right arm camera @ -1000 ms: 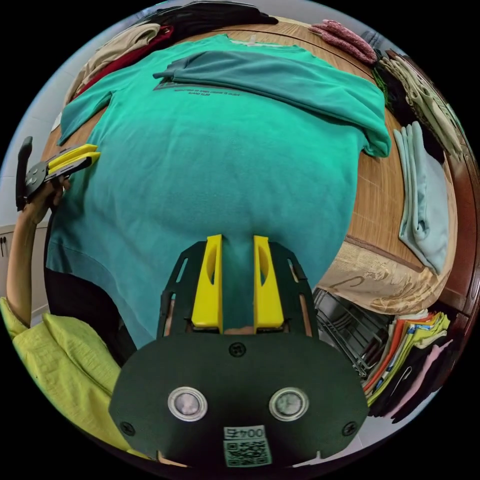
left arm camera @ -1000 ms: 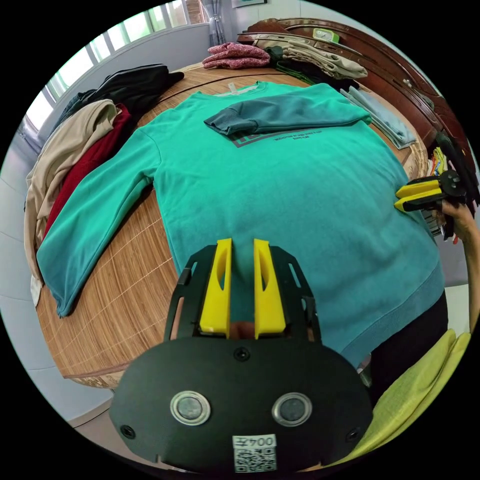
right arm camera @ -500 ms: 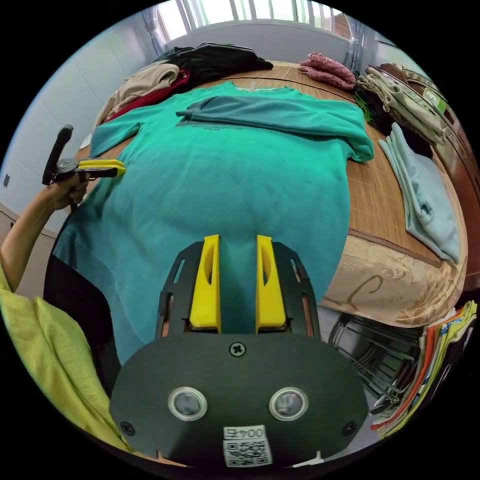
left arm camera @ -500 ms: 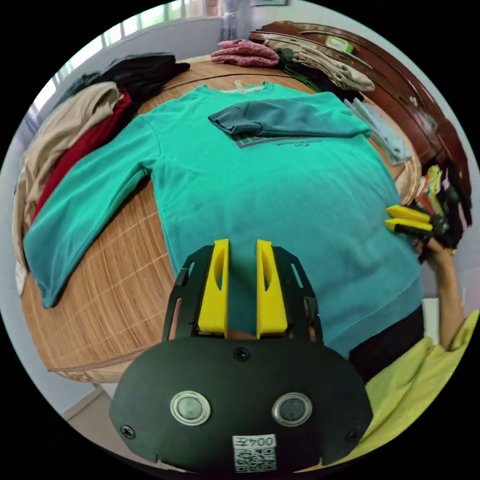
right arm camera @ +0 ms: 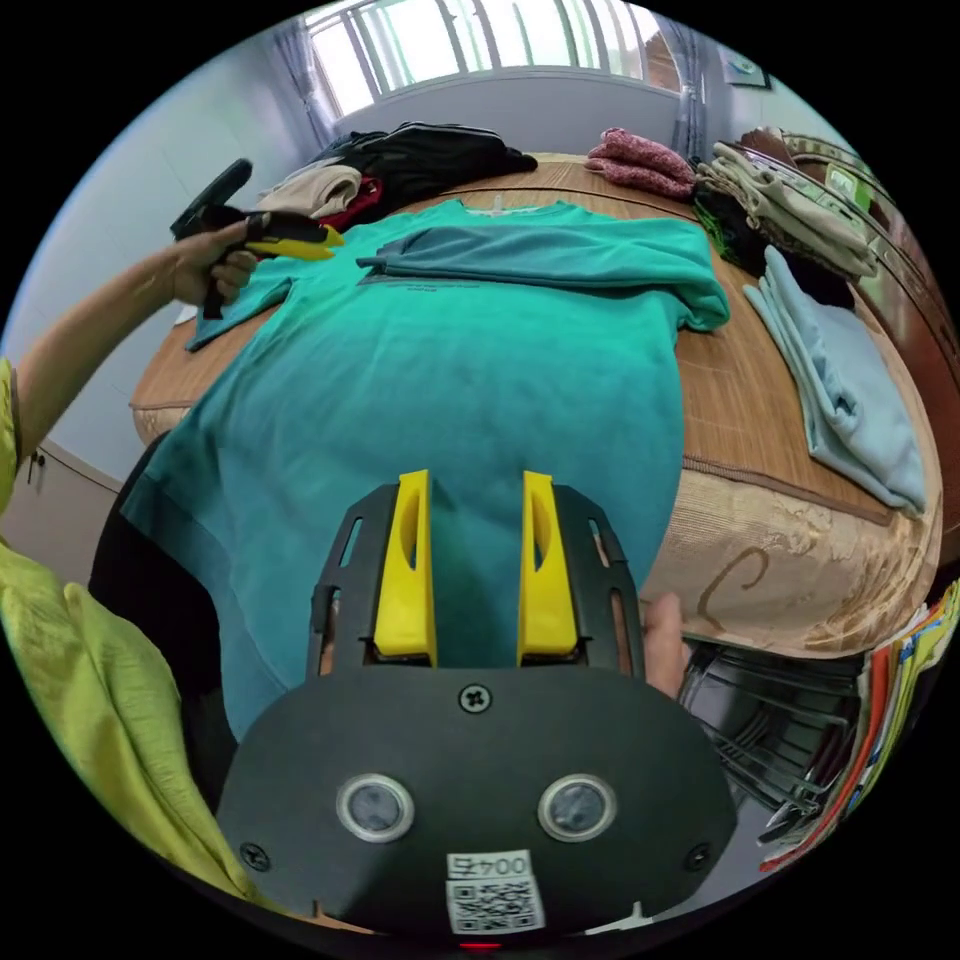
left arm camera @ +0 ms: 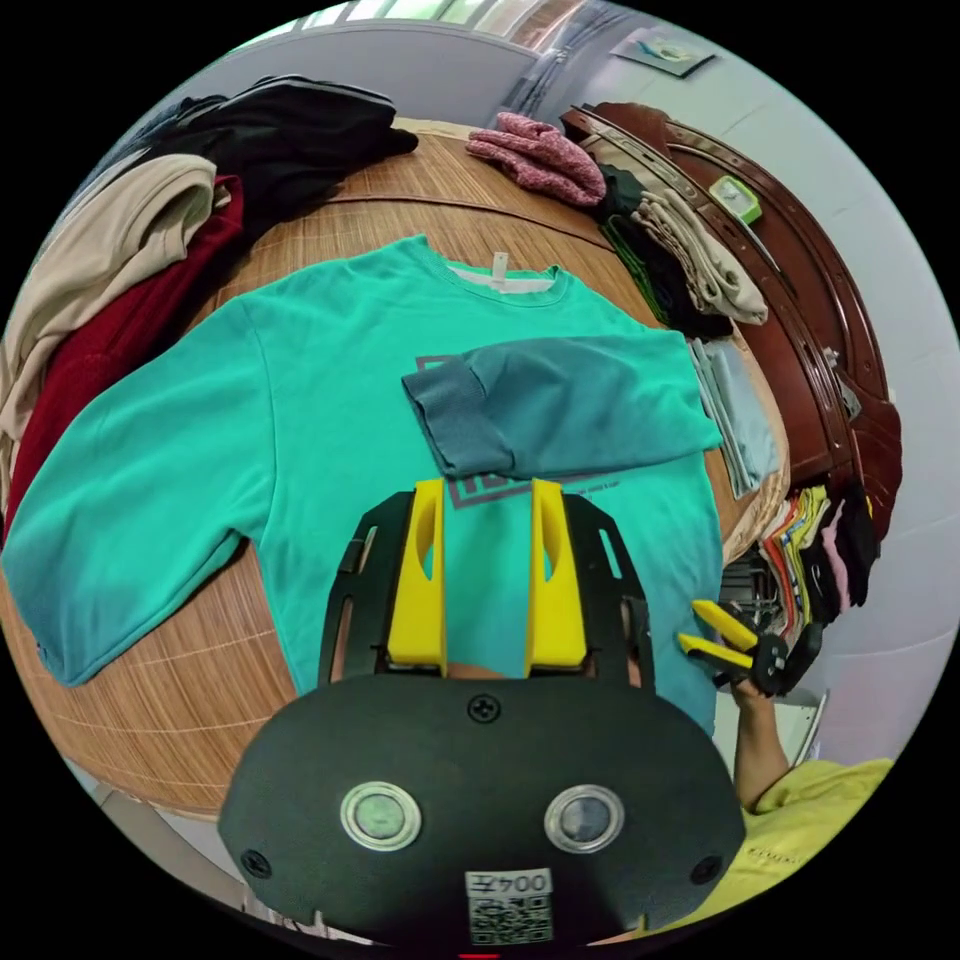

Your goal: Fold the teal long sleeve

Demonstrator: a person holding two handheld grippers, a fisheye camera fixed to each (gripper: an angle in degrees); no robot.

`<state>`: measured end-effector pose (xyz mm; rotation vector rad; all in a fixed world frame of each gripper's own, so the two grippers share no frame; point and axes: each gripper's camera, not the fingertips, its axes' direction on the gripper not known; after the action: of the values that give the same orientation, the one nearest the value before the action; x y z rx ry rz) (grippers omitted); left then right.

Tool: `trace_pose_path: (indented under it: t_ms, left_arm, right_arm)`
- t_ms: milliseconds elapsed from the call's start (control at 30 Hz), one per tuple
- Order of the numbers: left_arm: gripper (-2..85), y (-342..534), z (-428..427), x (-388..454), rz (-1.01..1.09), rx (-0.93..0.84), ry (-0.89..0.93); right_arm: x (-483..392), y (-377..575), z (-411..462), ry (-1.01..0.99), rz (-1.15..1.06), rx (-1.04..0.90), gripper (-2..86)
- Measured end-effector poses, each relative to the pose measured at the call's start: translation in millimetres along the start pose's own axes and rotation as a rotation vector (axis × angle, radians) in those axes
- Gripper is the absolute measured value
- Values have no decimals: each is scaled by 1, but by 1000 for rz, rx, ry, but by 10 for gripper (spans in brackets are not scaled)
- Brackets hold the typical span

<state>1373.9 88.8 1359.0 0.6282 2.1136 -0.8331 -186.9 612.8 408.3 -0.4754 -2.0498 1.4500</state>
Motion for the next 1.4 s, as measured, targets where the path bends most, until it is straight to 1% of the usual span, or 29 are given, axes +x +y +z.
trace_pose_path:
  t_ms: [133,300,433,533,600,633,667,700,800,833,867,900,933,967,1000,1100,1200,1300,1400]
  left_arm:
    - [124,-20,9,-16,-68,-13,11]
    - [130,-37,17,-33,-104,-30,-42]
    - [120,-45,24,-42,-143,-28,-51]
    - [73,-54,31,-47,-168,-44,-9]
    - [27,-59,32,-48,-169,-31,41]
    - [22,-60,30,-47,-159,-20,37]
    - [15,-60,21,-41,-120,26,-35]
    - [12,-58,9,-30,-49,98,-149]
    - [12,-56,-9,-11,95,137,-343]
    - [13,-56,-9,-13,99,126,-372]
    - [19,-56,-5,-22,80,78,-365]
    - [26,-56,0,-37,24,16,-269]
    - [31,-55,2,-43,-5,-7,-215]
    - [47,-51,5,-53,-55,-27,-114]
    - [69,-46,5,-60,-104,-24,-47]
    - [118,-30,9,-75,-228,0,70]
    - [146,-22,22,-95,-364,-11,191]
    - [152,-23,31,-108,-459,-2,279]
    - [144,-27,34,-112,-496,-1,292]
  right_arm:
    - [1,9,-5,41,-34,-22,132]
    - [5,15,-10,97,-69,-56,110]
    - [23,11,-15,47,-32,-105,112]
    - [32,14,-18,6,-8,-102,117]
    - [33,18,-18,15,-11,-99,120]
    - [33,19,-18,26,-21,-100,126]
    - [33,19,-18,27,-22,-101,129]
    - [33,19,-18,16,-20,-105,142]
    - [33,20,-17,-14,-32,-113,160]
    - [32,21,-16,-10,-41,-114,160]
    - [31,21,-15,-3,-44,-116,157]
    - [31,22,-14,19,-52,-120,149]
    - [31,21,-12,38,-56,-125,143]
    - [32,21,-11,43,-53,-129,141]
    - [35,19,-10,41,-42,-135,142]
    - [44,15,-7,-9,-14,-150,146]
    - [45,12,-2,-8,-37,-168,145]
    - [43,6,5,1,-71,-204,144]
    - [41,-3,14,15,-98,-254,130]
